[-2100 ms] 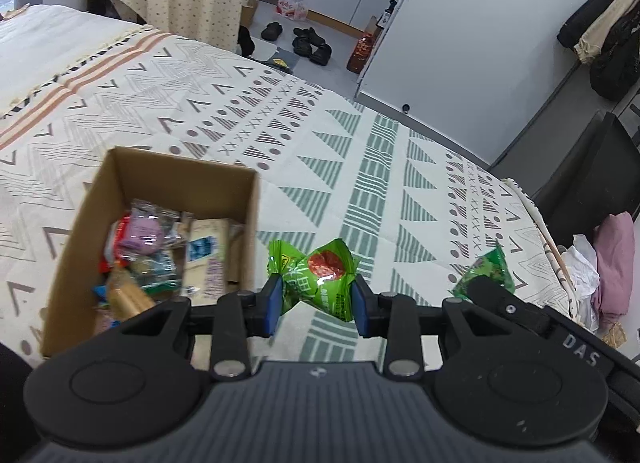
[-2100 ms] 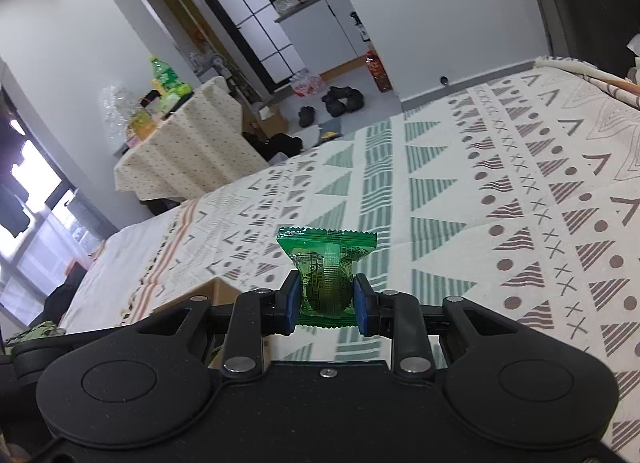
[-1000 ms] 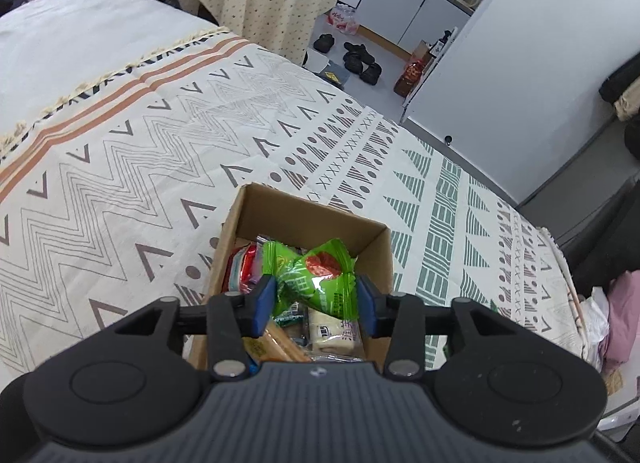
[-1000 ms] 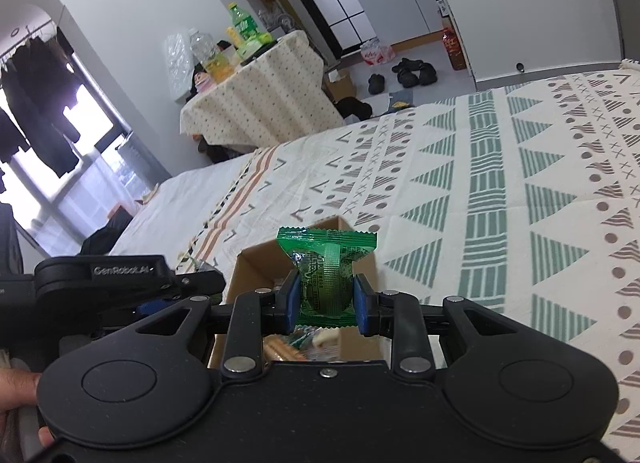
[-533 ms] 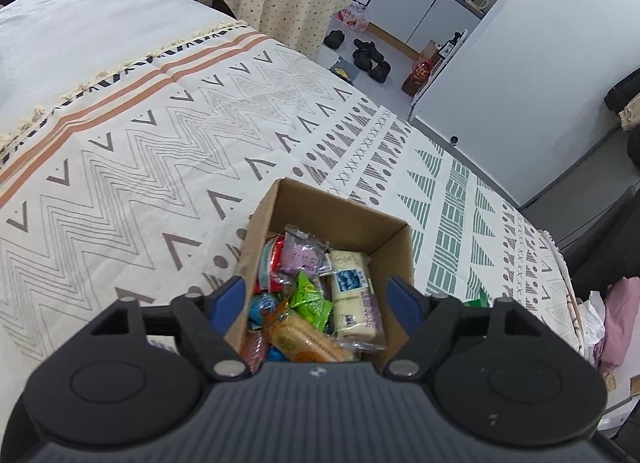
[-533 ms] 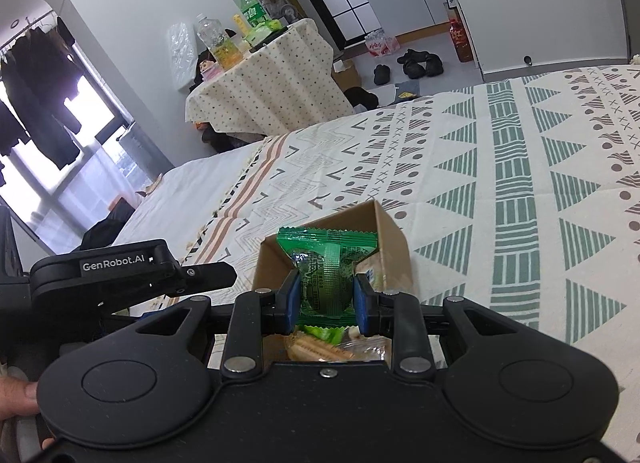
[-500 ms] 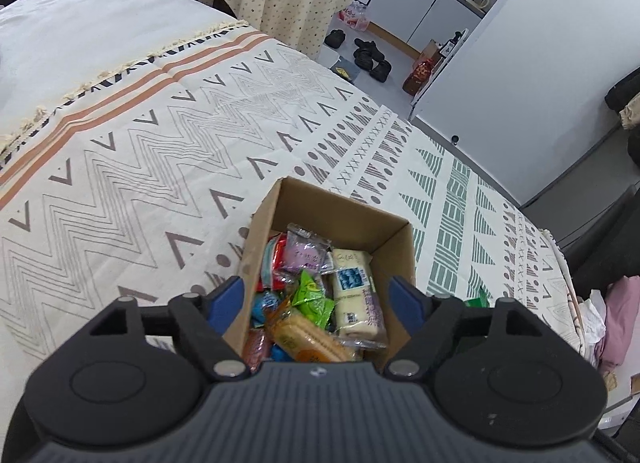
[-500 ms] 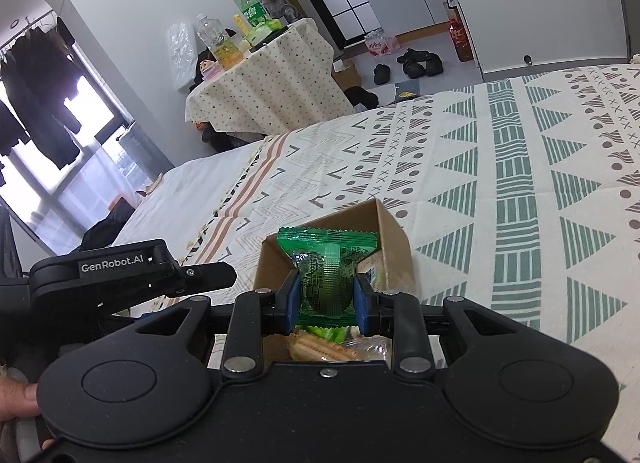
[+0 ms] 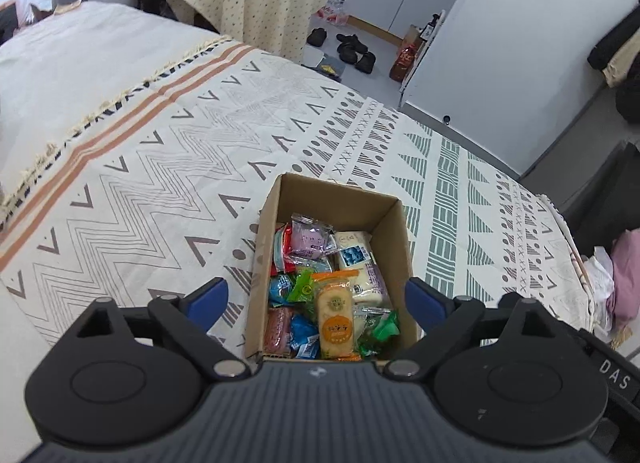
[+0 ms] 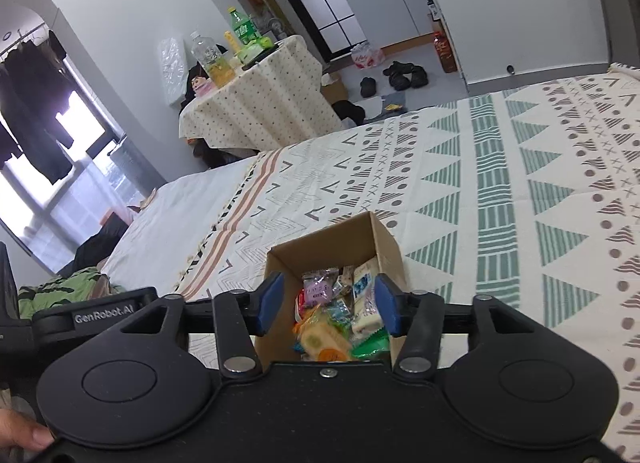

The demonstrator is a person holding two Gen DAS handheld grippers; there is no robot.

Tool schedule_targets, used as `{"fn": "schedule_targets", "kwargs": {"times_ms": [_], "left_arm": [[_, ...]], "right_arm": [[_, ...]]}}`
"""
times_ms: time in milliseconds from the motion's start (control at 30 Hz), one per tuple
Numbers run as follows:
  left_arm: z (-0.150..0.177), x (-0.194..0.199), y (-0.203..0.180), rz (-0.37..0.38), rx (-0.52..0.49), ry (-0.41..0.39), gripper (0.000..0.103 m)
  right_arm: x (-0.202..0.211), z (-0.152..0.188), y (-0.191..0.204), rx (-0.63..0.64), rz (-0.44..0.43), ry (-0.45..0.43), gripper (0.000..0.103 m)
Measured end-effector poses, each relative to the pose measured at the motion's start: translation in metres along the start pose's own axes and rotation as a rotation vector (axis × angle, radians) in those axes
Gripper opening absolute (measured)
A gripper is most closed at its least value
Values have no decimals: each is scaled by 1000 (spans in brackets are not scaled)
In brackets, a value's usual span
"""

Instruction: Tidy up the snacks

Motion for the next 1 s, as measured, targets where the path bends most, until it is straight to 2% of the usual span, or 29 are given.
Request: {"fn": "schedule_targets", "kwargs": {"times_ms": [167,300,433,567,633,767,833,1000], "left_arm": [[6,16,-6,6,-33,-7,96],[12,29,-11,17,-60,-18,103],[20,41,-18,40,-96,-14,103],[27,51,-21,52,-104,-23,103],[32,57,-23,55,-116,-27,103],[41,72,-27,59,-144,-34,103],[44,80,-29,68,-157,-44,103],[53,101,-31,82,-184,-72,103]], "right_arm": [[22,2,-8,-22,29,-19,59],[41,4,-13,-38,40,-38,66],[59,6,-15,-50,50,-55,75],[77,8,-15,-43,57,-74,78],[85,9,-17,-49,67,-88,84],[103,15,-21,-45,87,-105,90],[112,18,-21,-42,99,-115,98],[135,27,-22,-35,130,-141,103]]}}
Point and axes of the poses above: each gripper's, at about its wrist camera, not at the fingertips, and x roughly against the way its jaws point, y to its left, z to its underside, the point moved 10 cm from there along -x, roughly the way its jaws point, and after that the axes turned 3 degrees about y, right-handed, at the moved point
